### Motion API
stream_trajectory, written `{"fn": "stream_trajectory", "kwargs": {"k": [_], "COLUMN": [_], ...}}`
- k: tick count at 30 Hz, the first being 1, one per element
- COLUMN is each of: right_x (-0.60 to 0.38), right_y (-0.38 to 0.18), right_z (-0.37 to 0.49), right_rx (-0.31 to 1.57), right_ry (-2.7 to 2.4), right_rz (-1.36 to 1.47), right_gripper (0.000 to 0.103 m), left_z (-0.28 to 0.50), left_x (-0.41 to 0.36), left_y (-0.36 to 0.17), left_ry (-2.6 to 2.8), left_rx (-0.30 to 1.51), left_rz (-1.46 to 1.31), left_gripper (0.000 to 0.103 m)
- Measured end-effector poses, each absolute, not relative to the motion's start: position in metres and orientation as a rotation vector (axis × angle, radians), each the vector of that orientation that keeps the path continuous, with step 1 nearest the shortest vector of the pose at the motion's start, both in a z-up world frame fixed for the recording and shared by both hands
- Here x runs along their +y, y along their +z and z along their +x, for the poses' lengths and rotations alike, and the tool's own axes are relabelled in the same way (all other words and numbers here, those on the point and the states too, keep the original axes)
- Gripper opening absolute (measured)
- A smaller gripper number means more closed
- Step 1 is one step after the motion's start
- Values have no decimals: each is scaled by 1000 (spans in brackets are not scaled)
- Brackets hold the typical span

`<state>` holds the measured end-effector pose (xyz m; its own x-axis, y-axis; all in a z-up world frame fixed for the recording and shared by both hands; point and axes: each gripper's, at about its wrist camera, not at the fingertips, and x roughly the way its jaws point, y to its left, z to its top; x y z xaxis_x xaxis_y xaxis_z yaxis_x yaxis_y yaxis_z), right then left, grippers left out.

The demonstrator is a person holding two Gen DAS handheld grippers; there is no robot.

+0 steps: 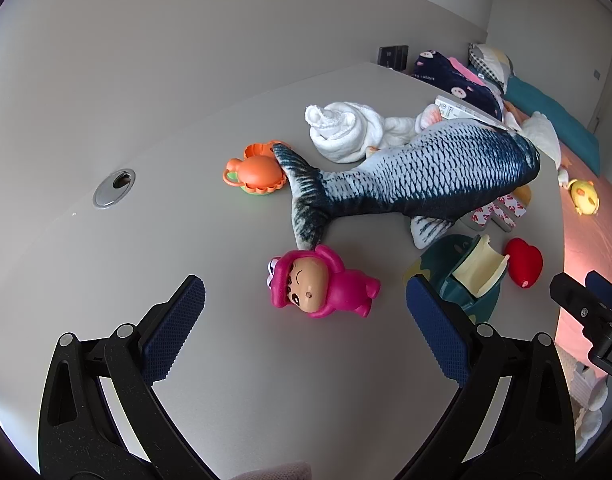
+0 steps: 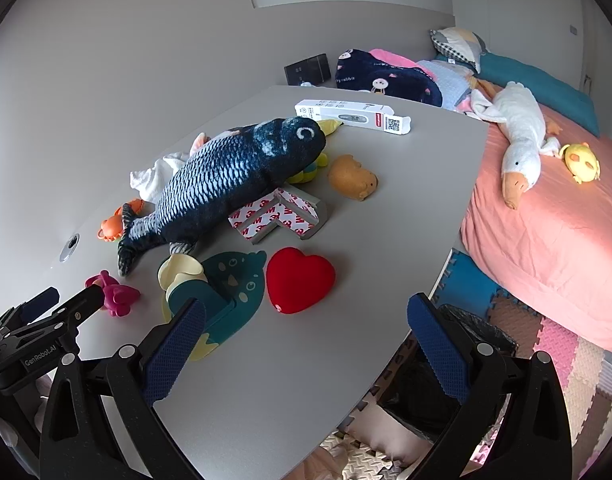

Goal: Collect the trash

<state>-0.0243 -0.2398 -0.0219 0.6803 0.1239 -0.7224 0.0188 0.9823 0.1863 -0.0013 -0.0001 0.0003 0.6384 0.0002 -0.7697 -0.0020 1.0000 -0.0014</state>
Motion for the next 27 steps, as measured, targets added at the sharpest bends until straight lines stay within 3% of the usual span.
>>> {"fn": "stream_trajectory", "kwargs": {"k": [27], "right_x": [-245], "right_y": [-24], "right_z": [-28], "right_rx": [837], "right_ry": [39], "right_rz": [161], "right_gripper": [101], "left_z": [1], "left_x": [2], "left_y": [0], "left_ry": [1], "left_rx": [883], "left_rz": [1], "left_gripper": [97]}}
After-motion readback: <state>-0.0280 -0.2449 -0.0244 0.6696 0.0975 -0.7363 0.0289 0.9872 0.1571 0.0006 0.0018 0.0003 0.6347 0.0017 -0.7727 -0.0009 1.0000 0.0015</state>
